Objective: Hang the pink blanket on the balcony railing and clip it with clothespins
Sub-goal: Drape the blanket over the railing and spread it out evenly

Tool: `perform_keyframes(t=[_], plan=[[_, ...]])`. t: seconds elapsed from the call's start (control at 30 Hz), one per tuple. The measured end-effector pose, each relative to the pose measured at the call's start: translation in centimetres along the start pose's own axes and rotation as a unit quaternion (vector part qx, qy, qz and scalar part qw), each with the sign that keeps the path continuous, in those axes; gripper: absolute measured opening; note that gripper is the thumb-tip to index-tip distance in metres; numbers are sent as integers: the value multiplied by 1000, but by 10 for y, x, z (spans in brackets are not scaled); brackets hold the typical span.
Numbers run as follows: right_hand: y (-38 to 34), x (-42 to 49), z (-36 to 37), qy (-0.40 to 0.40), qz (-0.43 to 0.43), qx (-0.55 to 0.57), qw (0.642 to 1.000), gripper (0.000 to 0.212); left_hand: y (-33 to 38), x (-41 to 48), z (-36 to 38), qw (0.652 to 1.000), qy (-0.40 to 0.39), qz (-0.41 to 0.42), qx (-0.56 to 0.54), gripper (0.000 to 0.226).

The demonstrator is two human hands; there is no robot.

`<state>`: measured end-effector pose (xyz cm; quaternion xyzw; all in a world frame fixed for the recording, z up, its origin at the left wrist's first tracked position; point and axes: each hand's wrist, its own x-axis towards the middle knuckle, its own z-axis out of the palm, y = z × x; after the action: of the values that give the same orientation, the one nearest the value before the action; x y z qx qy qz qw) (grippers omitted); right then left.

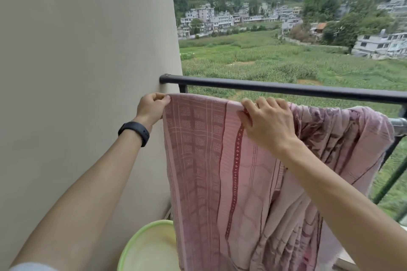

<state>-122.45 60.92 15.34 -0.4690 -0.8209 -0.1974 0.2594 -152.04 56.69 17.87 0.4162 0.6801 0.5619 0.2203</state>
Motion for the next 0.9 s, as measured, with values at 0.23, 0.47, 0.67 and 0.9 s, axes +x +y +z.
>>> perform_keyframes(t=[0.23, 0.47, 0.67, 0.9], plan=[[33, -12, -16, -11, 60, -27, 998, 41, -5, 9, 1, 988, -111, -66, -86, 13], [-9, 16, -20, -61, 63, 32, 996, 40, 7, 11, -24, 973, -210, -60, -70, 31], [-66, 60, -3, -99, 10, 96, 990, 54, 4, 19, -27, 970, -208, -84, -93, 11], [-68, 52, 9, -54, -34, 39, 997, 46, -33, 10, -30, 937, -291, -155, -118, 22]])
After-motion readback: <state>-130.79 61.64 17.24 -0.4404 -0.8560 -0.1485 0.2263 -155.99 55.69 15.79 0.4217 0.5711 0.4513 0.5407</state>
